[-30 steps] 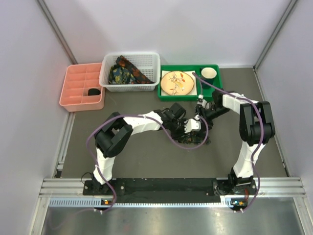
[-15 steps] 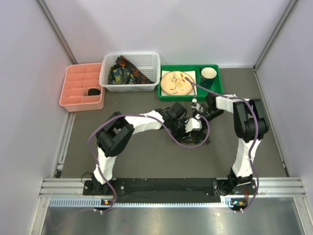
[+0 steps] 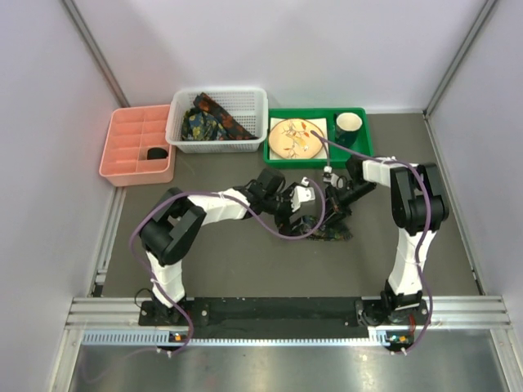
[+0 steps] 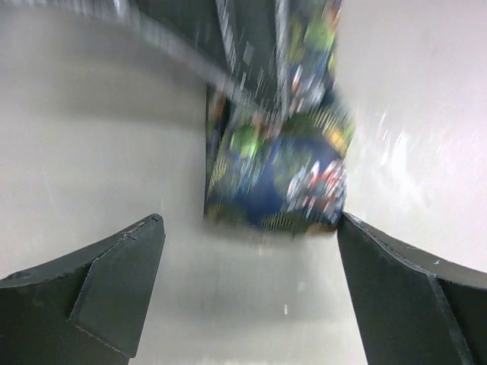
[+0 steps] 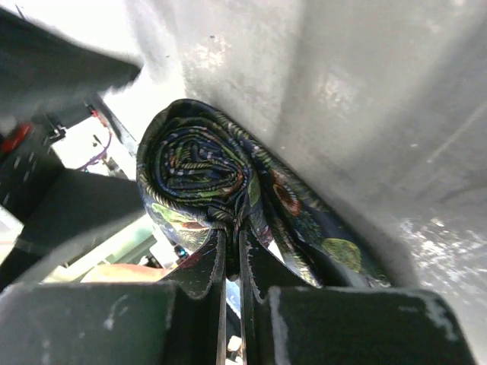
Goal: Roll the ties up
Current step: Roll the tie at the center of the board.
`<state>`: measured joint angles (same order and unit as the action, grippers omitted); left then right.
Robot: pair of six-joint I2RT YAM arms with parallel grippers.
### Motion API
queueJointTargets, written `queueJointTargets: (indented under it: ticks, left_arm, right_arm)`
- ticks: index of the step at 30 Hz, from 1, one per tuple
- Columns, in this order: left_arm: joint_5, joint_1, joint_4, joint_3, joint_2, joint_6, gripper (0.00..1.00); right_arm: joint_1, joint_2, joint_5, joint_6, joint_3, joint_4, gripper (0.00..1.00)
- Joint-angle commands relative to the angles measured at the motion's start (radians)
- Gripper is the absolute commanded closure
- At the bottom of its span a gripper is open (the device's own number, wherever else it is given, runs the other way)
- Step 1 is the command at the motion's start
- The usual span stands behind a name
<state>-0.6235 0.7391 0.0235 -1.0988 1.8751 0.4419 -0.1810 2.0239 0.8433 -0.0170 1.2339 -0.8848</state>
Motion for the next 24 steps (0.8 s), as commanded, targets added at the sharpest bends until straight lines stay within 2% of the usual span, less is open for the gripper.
queueJointTargets:
  ticks: [1,8,11,12,13,14,16,17,18,19,21,24]
  left_arm:
    - [-0.090,0.017,-0.218,0.000,0.041,-0.043,0.01]
    - [-0.120,0.040,-0.290,-0.044,0.143,-0.097,0.03]
    - [-0.119,0.046,-0.264,-0.070,0.179,-0.095,0.21]
    - [-0.123,0.046,-0.249,-0.085,0.183,-0.091,0.39]
    - [-0.114,0.048,-0.225,-0.093,0.186,-0.083,0.46]
    - [-0.107,0.051,-0.174,-0.099,0.183,-0.056,0.53]
    - [-0.046,0.066,-0.119,-0.099,0.164,-0.014,0.58]
    - [-0.012,0.077,-0.029,-0.111,0.156,0.050,0.60]
    - [0.016,0.092,0.033,-0.118,0.144,0.073,0.63]
    - [0.094,0.100,0.062,-0.121,0.139,0.089,0.64]
    - [0.155,0.118,0.183,-0.141,0.139,0.132,0.67]
    - [0.260,0.138,0.285,-0.160,0.151,0.156,0.68]
  right_arm:
    - [0.000,0.012,-0.286,-0.046,-0.004,0.136,1.00]
    - [-0.012,0.006,-0.339,-0.001,0.001,0.126,1.00]
    - [-0.012,0.004,-0.348,-0.004,0.006,0.112,1.00]
    - [-0.012,0.002,-0.345,-0.009,0.006,0.109,1.00]
    - [-0.011,0.002,-0.340,-0.012,0.009,0.110,1.00]
    - [-0.012,0.004,-0.325,-0.017,0.013,0.107,1.00]
    - [-0.012,0.006,-0.290,-0.008,0.032,0.093,1.00]
    - [-0.011,0.007,-0.271,-0.009,0.047,0.072,0.95]
    - [-0.003,0.009,-0.239,-0.011,0.074,0.022,0.79]
    - [0.015,0.003,-0.227,-0.003,0.084,0.003,0.72]
    - [0.050,-0.010,-0.178,0.003,0.111,-0.037,0.65]
    - [0.109,-0.019,-0.066,0.008,0.124,-0.126,0.61]
